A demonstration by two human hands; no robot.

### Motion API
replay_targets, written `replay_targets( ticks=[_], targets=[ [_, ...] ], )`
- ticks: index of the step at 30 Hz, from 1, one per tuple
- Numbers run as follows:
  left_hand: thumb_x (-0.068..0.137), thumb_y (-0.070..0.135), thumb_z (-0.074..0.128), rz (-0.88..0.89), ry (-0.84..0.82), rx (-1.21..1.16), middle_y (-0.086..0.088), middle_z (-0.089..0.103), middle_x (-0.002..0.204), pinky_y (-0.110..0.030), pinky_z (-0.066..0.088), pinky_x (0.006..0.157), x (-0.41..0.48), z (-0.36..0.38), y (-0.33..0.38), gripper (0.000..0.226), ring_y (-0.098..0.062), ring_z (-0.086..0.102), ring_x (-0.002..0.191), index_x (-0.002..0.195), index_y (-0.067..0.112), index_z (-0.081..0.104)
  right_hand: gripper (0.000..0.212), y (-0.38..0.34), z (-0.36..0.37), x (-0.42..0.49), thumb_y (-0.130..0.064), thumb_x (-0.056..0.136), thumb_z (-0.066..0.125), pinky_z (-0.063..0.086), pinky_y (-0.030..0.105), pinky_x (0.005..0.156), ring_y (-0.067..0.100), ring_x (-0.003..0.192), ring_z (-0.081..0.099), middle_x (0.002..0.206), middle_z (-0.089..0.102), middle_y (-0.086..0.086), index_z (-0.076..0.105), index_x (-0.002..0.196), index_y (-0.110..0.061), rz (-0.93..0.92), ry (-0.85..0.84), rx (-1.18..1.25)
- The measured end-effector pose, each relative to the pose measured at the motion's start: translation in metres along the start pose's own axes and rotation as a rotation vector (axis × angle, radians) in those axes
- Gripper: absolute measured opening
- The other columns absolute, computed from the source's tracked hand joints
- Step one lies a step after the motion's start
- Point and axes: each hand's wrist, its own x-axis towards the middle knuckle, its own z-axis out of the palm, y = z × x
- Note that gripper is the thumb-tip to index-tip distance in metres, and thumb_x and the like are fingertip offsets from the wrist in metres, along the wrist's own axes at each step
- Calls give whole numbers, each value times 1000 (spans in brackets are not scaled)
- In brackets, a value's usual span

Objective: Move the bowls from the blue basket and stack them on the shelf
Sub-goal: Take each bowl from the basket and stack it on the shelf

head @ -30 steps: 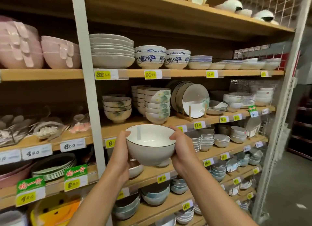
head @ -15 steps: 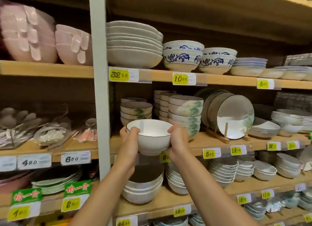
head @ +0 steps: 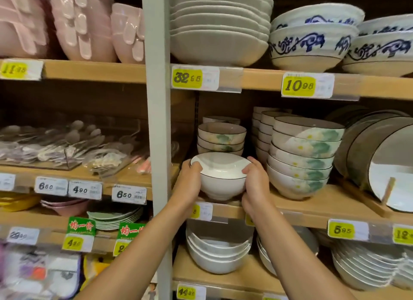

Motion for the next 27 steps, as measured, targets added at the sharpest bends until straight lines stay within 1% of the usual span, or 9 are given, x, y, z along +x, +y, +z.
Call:
replay_targets(
  ticks=[2,5,7,10,13,16,20,24,27],
  targets=[
    [92,33,39,-5,38,-59,-1,61,126,-45,48,100,4,2,0,46,-22,58,113,136,26,49,56,0,-5,3,-19,79,46,47,40,99,24,116,55,126,59,3,53,134,-22,-6,-43,-43],
    [88,43,47,43,176,-114,2,45,145,-44,36,111,-11,8,-9,66,-21,45,131,150,31,27,21,-10,-12,13,-27,80,51,48,39,86,26,101,61,98,69,5,66,93,-18,77,-117,-19],
    [83,48,52,98,135,-162,6,41,148,-42,36,111,-34,21,-17,74,-17,43,132,149,41,20,19,-18,-11,18,-26,85,52,50,44,92,28,96,63,94,72,10,67,85,-16,146,-218,37],
    [90,39,55,127,99,-145,5,46,141,-35,42,102,-37,38,-19,68,-15,49,122,149,39,20,24,-16,-12,18,-25,89,50,47,47,100,29,103,66,101,74,12,71,91,-12,161,-285,40],
    [94,29,50,19,140,-184,-1,56,131,-38,46,99,-14,29,-9,49,-19,55,115,141,26,38,38,-6,-21,14,-32,88,50,44,44,106,20,118,58,123,66,3,64,121,-18,102,-269,6],
    [94,37,51,18,190,-255,3,60,127,-27,47,83,-12,19,-14,49,-9,58,107,141,25,43,31,-8,-26,15,-34,83,50,48,37,99,15,111,59,116,67,-1,64,109,-23,59,-237,-47],
    [88,45,55,109,217,-181,12,54,128,-19,42,78,-26,36,-24,64,10,50,99,146,34,31,32,-19,-20,19,-33,93,47,44,46,104,24,113,60,116,67,7,63,115,-16,80,-314,-94],
    [93,27,49,-88,223,-342,-1,71,104,-32,53,72,-8,35,-4,26,-17,66,93,116,21,60,41,-3,-28,5,-32,94,46,48,24,89,6,109,57,123,59,-10,49,135,-27,-12,-325,-119],
    [98,30,45,-97,164,-346,1,76,93,-30,53,66,0,22,5,24,-14,71,85,102,21,67,60,3,-36,-4,-44,89,48,38,23,95,7,122,48,141,46,-12,34,147,-34,-88,-261,-134]
  ],
)
